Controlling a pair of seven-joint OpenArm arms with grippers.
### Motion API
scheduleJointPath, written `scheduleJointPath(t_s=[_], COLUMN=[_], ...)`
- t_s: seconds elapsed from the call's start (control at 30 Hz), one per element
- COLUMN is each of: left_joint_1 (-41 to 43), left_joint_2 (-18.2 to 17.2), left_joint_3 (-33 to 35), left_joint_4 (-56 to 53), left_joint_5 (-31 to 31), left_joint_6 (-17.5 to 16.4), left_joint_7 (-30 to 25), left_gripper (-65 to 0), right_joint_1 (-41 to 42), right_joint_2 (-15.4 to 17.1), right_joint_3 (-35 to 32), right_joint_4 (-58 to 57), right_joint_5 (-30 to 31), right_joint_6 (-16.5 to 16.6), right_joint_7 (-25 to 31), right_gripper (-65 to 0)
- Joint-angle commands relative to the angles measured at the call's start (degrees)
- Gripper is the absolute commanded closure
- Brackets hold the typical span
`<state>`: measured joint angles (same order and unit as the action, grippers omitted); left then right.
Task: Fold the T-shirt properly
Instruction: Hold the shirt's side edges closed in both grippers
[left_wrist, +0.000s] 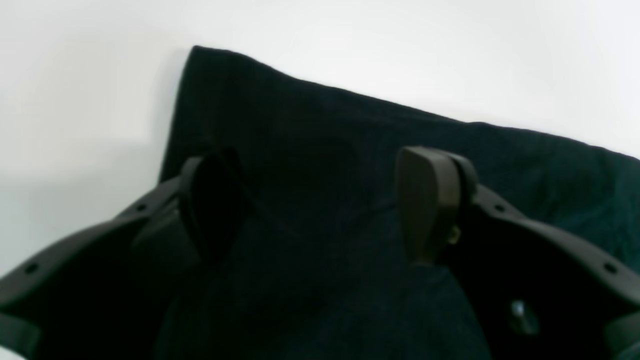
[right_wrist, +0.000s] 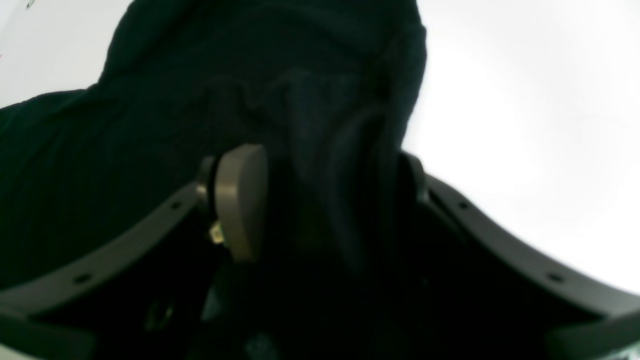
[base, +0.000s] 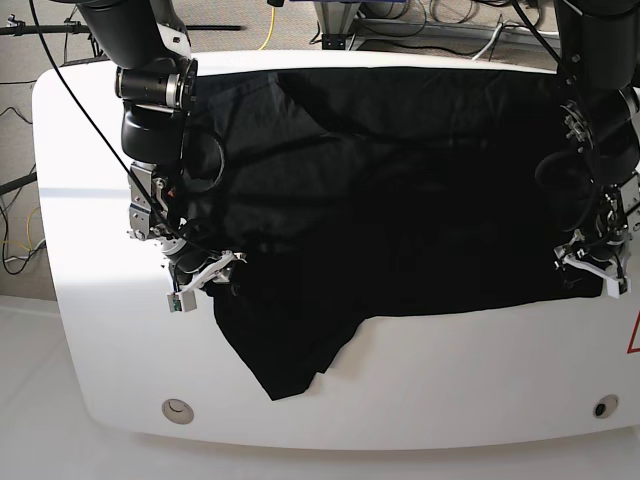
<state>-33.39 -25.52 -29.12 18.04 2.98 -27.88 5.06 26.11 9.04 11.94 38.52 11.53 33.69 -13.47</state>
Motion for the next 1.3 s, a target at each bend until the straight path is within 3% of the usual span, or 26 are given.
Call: scheduleJointPath(t_s=[0.0,0.47,0.8,1.27], left_joint_1=[-1.3,-2.0,-2.0,-1.5], left_joint_2=[-1.2,-1.3,-1.8,-1.9], left_joint_3=[-0.3,-0.5,0.1,-0.3], left_joint_4=[1.7,2.5,1.8,1.9], left_joint_5=[-0.4,2.4,1.4,1.7], left_joint_6=[-0.6,-0.2,4.5,3.7], left_joint_7=[-0.2,-1.0,-1.9,-1.4], left_gripper=[-45.7,-46.0,-46.6,-45.9], right_joint_1=[0.1,-0.5,-0.5,-1.2], right_joint_2=[0.3,0.4,0.4,0.3], right_joint_3=[-0.1,0.0,0.1,-0.1], right_joint_4=[0.2,0.5,0.6,0.7], right_joint_5=[-1.4,-1.2,-0.6,-0.6], right_joint_6=[-0.4,-0.3,-0.1,0.1], right_joint_7=[-3.1,-3.3,-2.9,-2.7], right_gripper=[-35.7,-35.9,-35.8,-34.5])
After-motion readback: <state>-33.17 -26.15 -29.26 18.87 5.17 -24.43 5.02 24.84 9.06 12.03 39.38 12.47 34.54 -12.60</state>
